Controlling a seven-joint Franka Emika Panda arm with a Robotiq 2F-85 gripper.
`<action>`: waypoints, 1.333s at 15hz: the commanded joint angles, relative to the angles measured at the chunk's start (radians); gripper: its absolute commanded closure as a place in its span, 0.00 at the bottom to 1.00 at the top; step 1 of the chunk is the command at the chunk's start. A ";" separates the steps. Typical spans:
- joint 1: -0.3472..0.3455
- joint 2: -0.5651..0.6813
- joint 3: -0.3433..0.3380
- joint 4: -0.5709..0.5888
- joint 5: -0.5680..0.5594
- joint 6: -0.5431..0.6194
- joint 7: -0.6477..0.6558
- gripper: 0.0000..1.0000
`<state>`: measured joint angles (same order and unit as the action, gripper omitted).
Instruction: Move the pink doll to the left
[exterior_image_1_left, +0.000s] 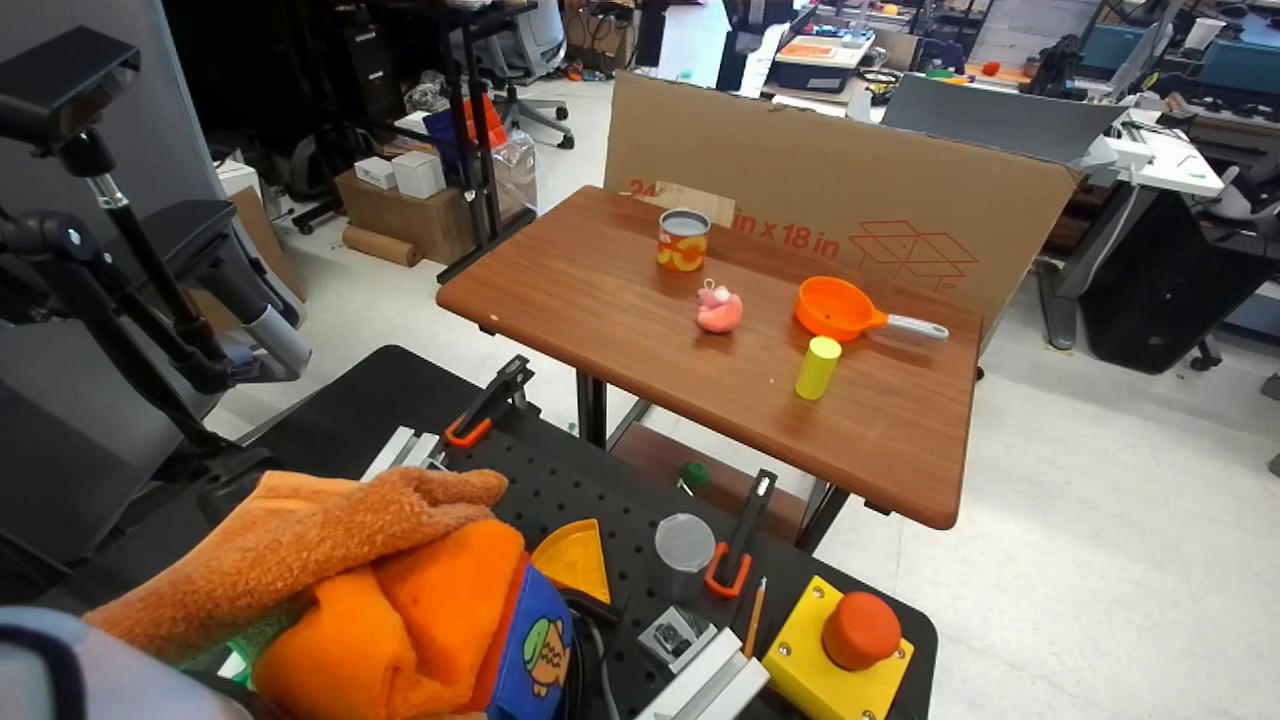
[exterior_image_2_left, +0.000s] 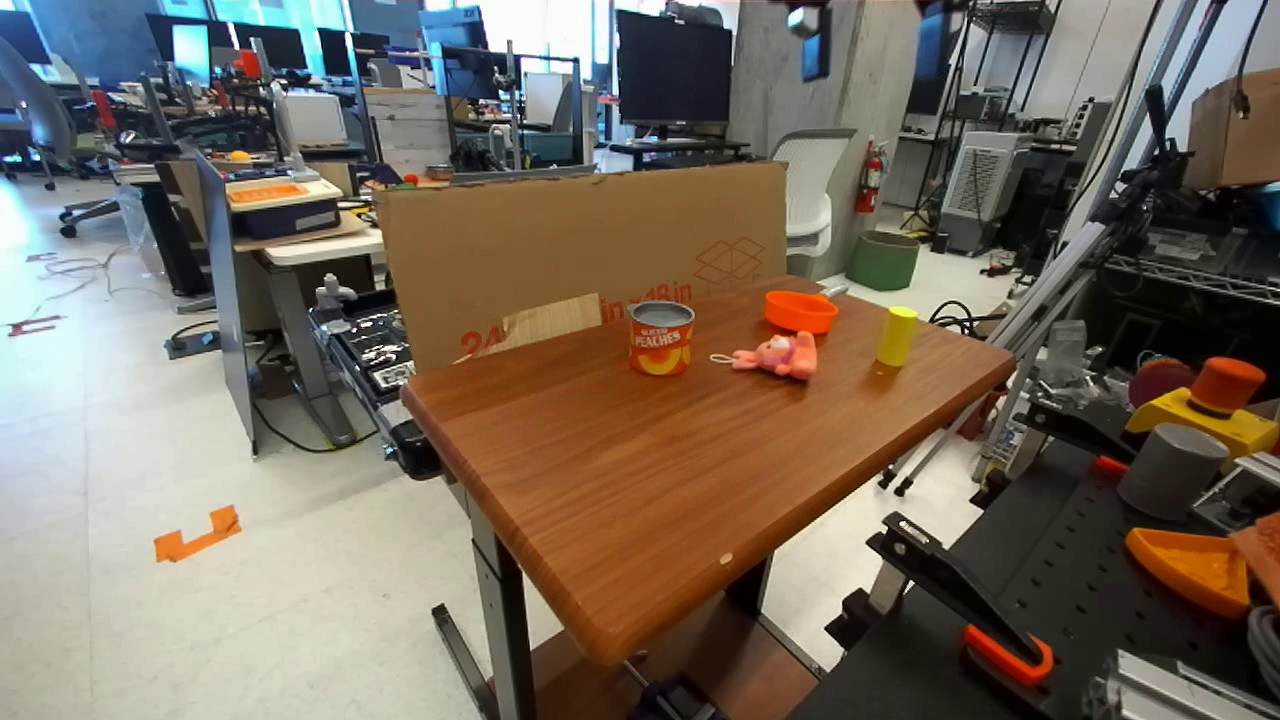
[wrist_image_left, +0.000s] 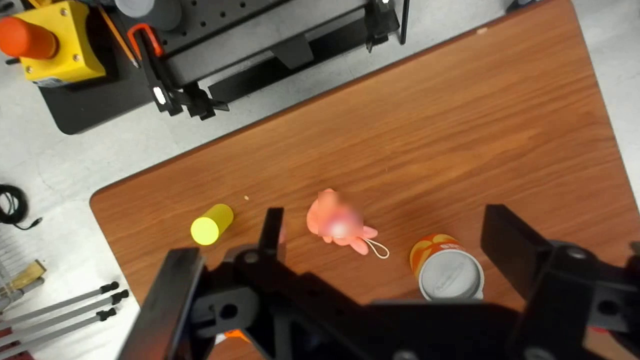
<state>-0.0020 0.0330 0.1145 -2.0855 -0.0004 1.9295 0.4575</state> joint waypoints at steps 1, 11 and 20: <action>0.026 0.176 -0.038 0.086 -0.008 0.162 0.034 0.00; 0.108 0.428 -0.132 0.109 -0.053 0.374 0.039 0.00; 0.144 0.546 -0.201 0.153 -0.095 0.354 0.063 0.00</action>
<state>0.1196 0.5390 -0.0534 -1.9603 -0.0709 2.2965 0.5016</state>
